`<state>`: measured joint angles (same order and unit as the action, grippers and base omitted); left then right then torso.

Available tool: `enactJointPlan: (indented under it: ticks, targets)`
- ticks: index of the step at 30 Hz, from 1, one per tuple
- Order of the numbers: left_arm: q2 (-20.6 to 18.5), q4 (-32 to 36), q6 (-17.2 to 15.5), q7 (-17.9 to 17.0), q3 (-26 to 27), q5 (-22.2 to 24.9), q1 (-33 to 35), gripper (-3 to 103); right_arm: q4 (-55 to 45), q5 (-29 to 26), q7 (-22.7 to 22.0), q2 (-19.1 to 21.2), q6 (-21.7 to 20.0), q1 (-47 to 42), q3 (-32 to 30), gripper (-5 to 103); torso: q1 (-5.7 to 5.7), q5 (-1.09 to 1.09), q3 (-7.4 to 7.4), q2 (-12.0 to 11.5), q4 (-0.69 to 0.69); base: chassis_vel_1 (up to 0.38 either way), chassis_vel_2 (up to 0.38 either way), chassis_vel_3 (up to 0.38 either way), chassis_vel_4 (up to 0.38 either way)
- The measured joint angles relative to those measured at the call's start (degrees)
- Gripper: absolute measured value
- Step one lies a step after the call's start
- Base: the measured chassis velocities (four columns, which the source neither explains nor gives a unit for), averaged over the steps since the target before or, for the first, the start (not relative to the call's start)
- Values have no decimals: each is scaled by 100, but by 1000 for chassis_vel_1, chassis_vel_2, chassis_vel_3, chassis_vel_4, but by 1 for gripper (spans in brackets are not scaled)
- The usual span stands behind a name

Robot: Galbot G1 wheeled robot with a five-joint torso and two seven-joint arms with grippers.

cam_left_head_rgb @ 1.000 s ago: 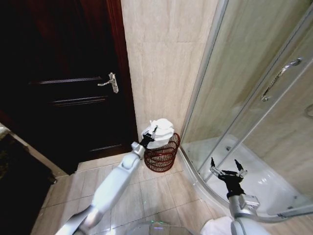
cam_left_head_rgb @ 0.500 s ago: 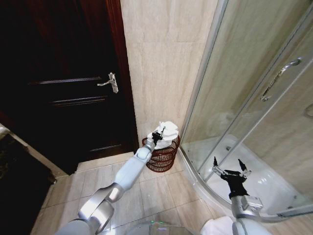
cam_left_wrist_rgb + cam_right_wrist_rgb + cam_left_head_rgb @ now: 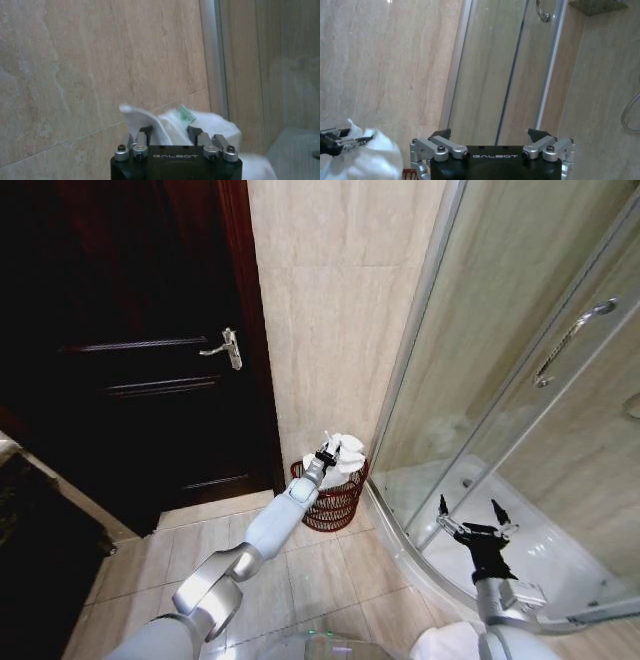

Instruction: Discard the used towel into the hamper.

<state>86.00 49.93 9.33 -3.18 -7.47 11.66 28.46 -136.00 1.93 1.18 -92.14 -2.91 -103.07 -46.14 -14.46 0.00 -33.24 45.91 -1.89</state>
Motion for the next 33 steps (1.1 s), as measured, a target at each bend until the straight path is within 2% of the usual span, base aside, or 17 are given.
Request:
enactJointPlan:
  ticks: [1, 2, 4, 6, 11, 14, 17, 18, 21, 22, 25, 26, 29, 30, 33]
  targets:
    - [-13, 24, -28, -4, 3, -24, 1, 58, -29, 0, -1, 0, -5, -7, 4, 100, 0, 0, 0, 0, 0, 0, 0, 0, 0]
    - [-13, 24, -28, -4, 3, -24, 1, 58, -29, 0, -1, 0, -5, -7, 4, 100, 0, 0, 0, 0, 0, 0, 0, 0, 0]
    - [-42, 118, -114, -13, 4, -62, 26, 69, -63, 1, -6, 0, -13, -15, 8, 100, 0, 0, 0, 0, 0, 0, 0, 0, 0]
    - [-57, 157, -163, -19, 4, -81, 39, 69, -71, -1, -12, 0, -16, -15, 7, 100, 0, 0, 0, 0, 0, 0, 0, 0, 0]
    - [-136, 365, -277, -55, 1, -156, 100, 96, -131, -33, -43, 0, -23, -38, -5, 100, -1, 0, 0, 1, 0, 0, 0, 0, 0]
    - [-246, 669, -322, -70, 27, -114, 242, 98, -150, -49, -45, 0, -24, -51, -4, 100, -1, 0, 0, 1, 2, 0, 0, 0, 0]
    - [-578, 1628, -558, -200, 237, 27, 803, 100, -172, -62, -46, 0, -23, -65, 9, 100, -1, -1, 0, 1, 2, 0, 0, 0, 0]
    - [-578, 1628, -558, -200, 237, 27, 803, 100, -172, -62, -46, 0, -23, -65, 9, 100, -1, -1, 0, 1, 2, 0, 0, 0, 0]
    - [-841, 2682, -793, -491, 713, 135, 1602, 100, -172, -61, 4, 0, -33, -64, 41, 100, 0, -2, 0, 1, -1, 0, 0, 0, 0]
    - [-841, 2682, -793, -491, 713, 135, 1602, 100, -172, -61, 4, 0, -33, -64, 41, 100, 0, -2, 0, 1, -1, 0, 0, 0, 0]
    - [-1084, 3655, -850, -814, 1330, 148, 2487, 100, -191, -64, 79, 0, -110, -8, 41, 100, 0, -1, 0, 2, -1, 0, 0, 0, 0]
    - [-1084, 3655, -850, -814, 1330, 148, 2487, 100, -191, -64, 79, 0, -110, -8, 41, 100, 0, -1, 0, 2, -1, 0, 0, 0, 0]
    - [-1322, 4466, -831, -1280, 1983, 66, 3376, 100, -208, -124, 122, 0, -141, 15, 23, 100, 0, -1, 0, 2, 0, 0, 0, 0, 0]
    - [-1322, 4466, -831, -1280, 1983, 66, 3376, 100, -208, -124, 122, 0, -141, 15, 23, 100, 0, -1, 0, 2, 0, 0, 0, 0, 0]
    - [-1442, 4999, -682, -1412, 2651, -143, 4118, 100, -209, -142, 211, 0, -129, 9, -16, 100, 0, -2, 0, 2, -1, 0, 0, 0, 0]
